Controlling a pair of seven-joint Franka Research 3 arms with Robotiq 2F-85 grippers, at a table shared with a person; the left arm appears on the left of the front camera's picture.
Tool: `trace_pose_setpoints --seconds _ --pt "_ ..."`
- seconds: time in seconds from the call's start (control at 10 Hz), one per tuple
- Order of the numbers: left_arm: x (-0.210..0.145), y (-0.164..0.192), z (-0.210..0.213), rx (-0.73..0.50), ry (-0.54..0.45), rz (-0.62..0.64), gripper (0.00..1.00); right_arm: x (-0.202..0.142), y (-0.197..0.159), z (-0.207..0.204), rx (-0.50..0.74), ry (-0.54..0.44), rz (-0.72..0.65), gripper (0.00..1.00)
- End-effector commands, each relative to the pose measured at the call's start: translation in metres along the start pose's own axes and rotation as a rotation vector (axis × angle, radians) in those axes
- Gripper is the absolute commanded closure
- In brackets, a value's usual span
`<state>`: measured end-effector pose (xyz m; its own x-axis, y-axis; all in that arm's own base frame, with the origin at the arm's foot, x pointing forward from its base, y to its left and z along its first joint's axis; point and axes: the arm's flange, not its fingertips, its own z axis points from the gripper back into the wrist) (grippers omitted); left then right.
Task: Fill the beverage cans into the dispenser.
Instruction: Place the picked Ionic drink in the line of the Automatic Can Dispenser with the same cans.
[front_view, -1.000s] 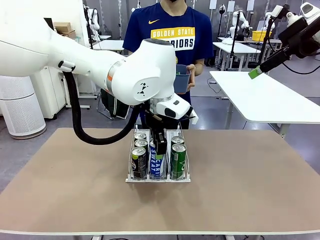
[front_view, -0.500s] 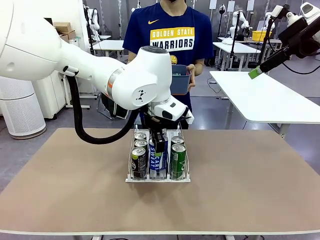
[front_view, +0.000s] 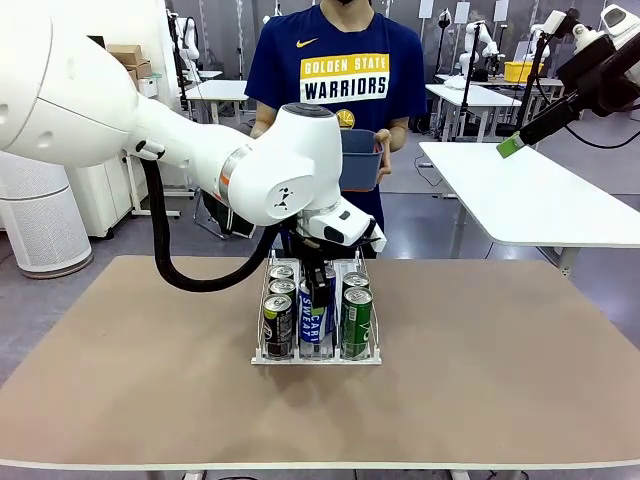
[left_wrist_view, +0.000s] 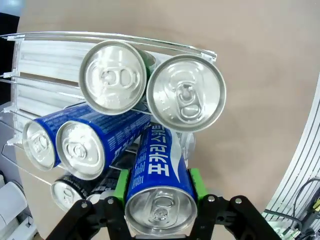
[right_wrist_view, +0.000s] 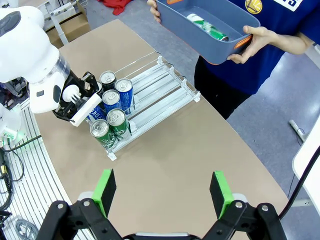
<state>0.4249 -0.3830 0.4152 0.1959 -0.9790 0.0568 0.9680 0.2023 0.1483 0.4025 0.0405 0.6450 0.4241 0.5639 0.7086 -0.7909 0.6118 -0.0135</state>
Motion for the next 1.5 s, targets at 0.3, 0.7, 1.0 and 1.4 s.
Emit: trace_pose_setpoints --seconds 0.3,0.7,1.0,1.4 --pt "0.016 0.012 -0.022 -0.060 -0.096 -0.103 0.42 -0.001 0.000 -0.001 0.001 0.001 -0.001 0.00" --pt "0.013 0.008 -0.021 -0.072 -0.042 -0.087 0.42 -0.001 0.000 -0.001 0.001 0.001 -0.001 0.00" --pt "0.013 0.008 -0.021 -0.072 -0.042 -0.087 0.42 -0.001 0.000 -0.001 0.001 0.001 -0.001 0.00" --pt "0.003 -0.006 0.008 -0.069 -0.032 -0.082 0.18 -0.001 0.000 -0.001 0.001 0.001 -0.001 0.00"
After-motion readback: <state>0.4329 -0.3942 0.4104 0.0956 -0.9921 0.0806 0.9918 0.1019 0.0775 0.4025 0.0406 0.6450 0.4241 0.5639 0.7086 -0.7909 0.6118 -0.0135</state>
